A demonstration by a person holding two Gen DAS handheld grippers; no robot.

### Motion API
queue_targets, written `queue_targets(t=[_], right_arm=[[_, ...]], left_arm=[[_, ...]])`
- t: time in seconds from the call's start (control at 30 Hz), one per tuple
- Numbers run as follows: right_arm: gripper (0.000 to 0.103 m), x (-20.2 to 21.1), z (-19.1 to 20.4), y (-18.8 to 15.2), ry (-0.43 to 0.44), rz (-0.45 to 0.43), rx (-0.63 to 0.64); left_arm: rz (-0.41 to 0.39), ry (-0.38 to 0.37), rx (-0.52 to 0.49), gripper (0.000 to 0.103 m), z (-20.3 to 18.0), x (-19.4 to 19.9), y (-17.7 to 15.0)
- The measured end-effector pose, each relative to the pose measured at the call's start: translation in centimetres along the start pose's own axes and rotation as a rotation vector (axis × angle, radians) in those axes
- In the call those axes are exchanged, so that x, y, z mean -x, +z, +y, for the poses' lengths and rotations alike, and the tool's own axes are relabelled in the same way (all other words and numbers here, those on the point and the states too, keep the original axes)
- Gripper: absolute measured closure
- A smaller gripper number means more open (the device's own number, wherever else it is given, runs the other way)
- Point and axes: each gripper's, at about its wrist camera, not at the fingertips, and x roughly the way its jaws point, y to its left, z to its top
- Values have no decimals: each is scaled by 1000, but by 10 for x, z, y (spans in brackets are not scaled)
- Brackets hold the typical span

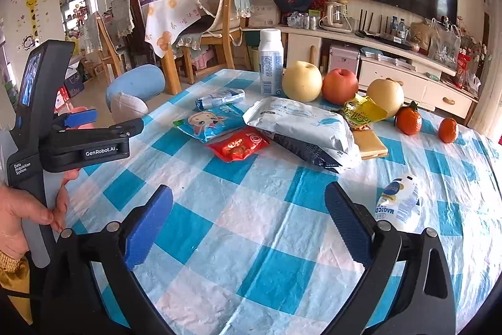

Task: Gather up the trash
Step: 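Move both tools back over the table, then grasp the yellow-green snack bag with the left tool while the right tool approaches the white bag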

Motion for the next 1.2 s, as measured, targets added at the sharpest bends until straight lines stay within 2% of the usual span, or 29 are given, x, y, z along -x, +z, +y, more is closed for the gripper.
queue_targets(t=[0.4, 0.67, 0.8, 1.0, 1.1, 1.2], right_arm=[[5, 17, -45, -7, -24, 5, -78], [5, 29, -96, -10, -59, 3, -169], [5, 28, -133, -12, -90, 20, -253], [5, 27, -181, -14, -136, 55, -361], [5, 23, -198, -19, -146, 97, -399], [5, 22, -210, -23, -157, 127, -427]], left_arm=[[-20, -78, -72, 9, -47, 15, -6], [-8, -193, -63, 9, -81, 21, 0], [-11, -245, -83, 9, -110, 21, 18], [32, -378, -136, 9, -175, -4, 64], [61, -384, -201, 9, -215, -29, 80], [125, -382, -215, 9, -246, -62, 92]])
